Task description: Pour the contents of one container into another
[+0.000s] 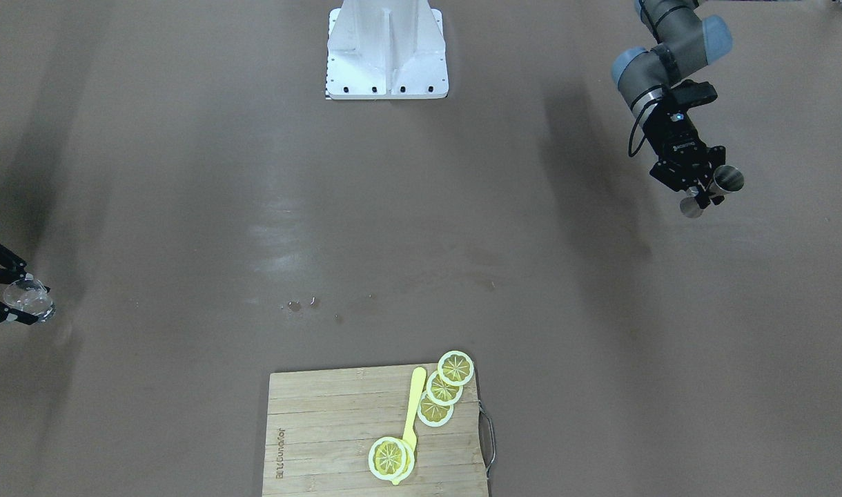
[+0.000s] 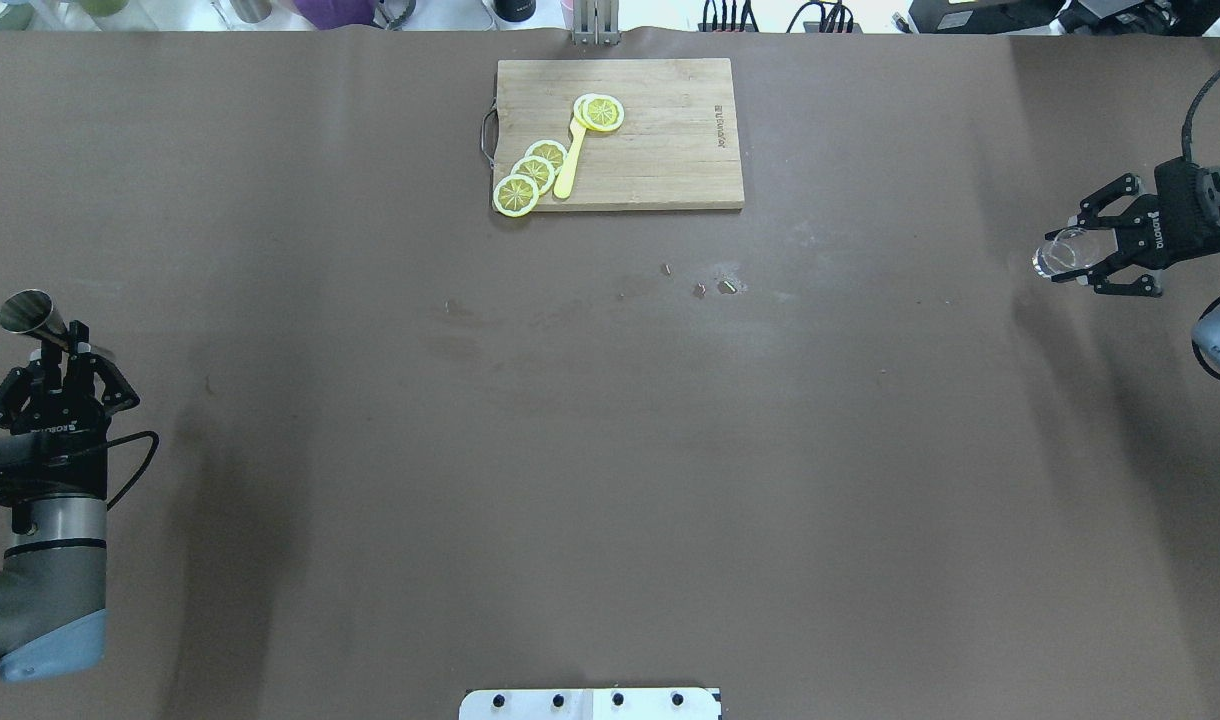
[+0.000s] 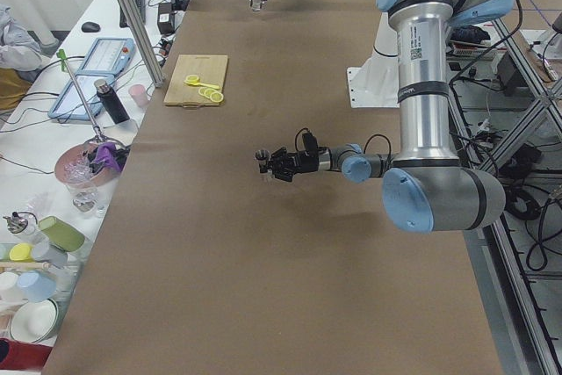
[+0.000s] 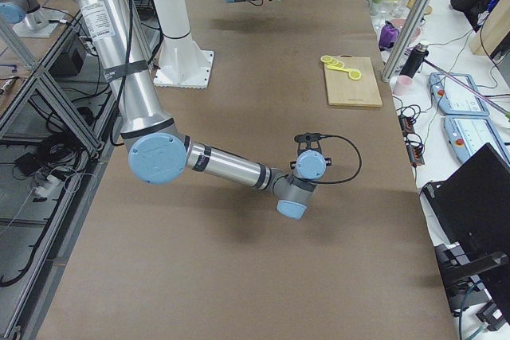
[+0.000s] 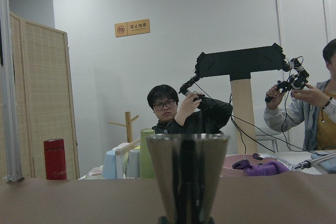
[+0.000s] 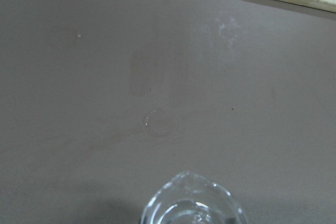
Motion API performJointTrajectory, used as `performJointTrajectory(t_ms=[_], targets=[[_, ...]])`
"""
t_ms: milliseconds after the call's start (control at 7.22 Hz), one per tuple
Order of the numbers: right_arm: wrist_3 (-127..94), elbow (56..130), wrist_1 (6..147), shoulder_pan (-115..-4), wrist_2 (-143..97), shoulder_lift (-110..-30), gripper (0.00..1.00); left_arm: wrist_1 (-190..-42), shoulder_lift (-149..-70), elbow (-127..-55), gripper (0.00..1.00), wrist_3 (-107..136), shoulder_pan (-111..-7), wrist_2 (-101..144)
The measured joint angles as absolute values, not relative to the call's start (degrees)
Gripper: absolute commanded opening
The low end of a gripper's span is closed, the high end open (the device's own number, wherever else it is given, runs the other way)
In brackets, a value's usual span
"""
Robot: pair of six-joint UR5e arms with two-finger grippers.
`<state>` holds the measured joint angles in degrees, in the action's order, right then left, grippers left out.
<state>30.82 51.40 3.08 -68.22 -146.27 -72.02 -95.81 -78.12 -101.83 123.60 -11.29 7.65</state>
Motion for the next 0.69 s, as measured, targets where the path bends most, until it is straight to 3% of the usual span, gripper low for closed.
performJointTrajectory(t_ms=[693], targets=[[29.12, 49.86, -1.47, -65.41, -147.19, -71.45, 0.0, -84.02, -80.08, -98.12, 0.0, 136.17, -7.5, 6.52]])
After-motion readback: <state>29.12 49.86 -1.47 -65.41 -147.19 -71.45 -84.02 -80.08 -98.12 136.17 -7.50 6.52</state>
